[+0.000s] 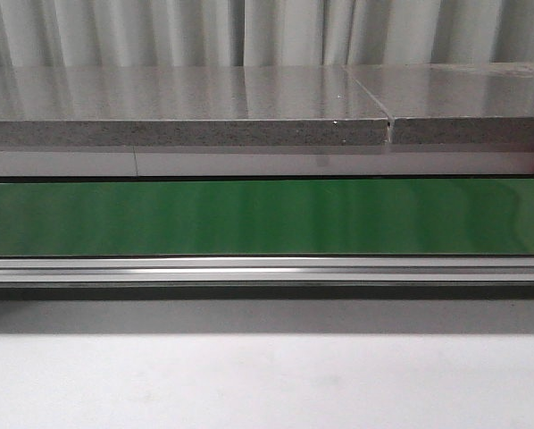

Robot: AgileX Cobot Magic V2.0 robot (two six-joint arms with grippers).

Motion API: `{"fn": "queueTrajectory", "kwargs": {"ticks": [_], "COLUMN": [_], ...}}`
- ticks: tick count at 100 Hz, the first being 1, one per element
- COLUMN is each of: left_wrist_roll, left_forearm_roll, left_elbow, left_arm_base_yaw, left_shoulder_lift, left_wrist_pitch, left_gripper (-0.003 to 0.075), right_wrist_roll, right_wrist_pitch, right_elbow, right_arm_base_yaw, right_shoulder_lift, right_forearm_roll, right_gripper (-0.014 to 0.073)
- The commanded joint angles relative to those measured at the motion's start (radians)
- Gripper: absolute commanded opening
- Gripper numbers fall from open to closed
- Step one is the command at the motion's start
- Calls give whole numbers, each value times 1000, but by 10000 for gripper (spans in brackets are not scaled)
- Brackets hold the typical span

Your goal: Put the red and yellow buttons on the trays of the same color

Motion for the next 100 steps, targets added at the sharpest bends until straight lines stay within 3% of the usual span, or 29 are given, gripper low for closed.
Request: {"fn": "queueTrajectory", "kwargs": {"ticks": [1,45,100], "left_wrist_roll": [-1,-1,-1], "left_forearm_roll": [-3,-3,-3], "left_elbow": [-27,-27,-27], "left_arm_base_yaw": [-8,-8,-8], "left_shoulder_lift": [11,11,11], "left_wrist_pitch": [-74,-74,-74], "left_gripper": [-19,-19,-19], "right_wrist_roll": [0,2,5], "right_wrist_pitch": [-90,-275,-322], "right_elbow": [-13,296,570], "right_arm_base_yaw": [1,33,34], "right_shoulder_lift": [-31,-334,-681], "right_forearm_roll": [3,-35,-48], "right_gripper": [-67,-67,-67]}}
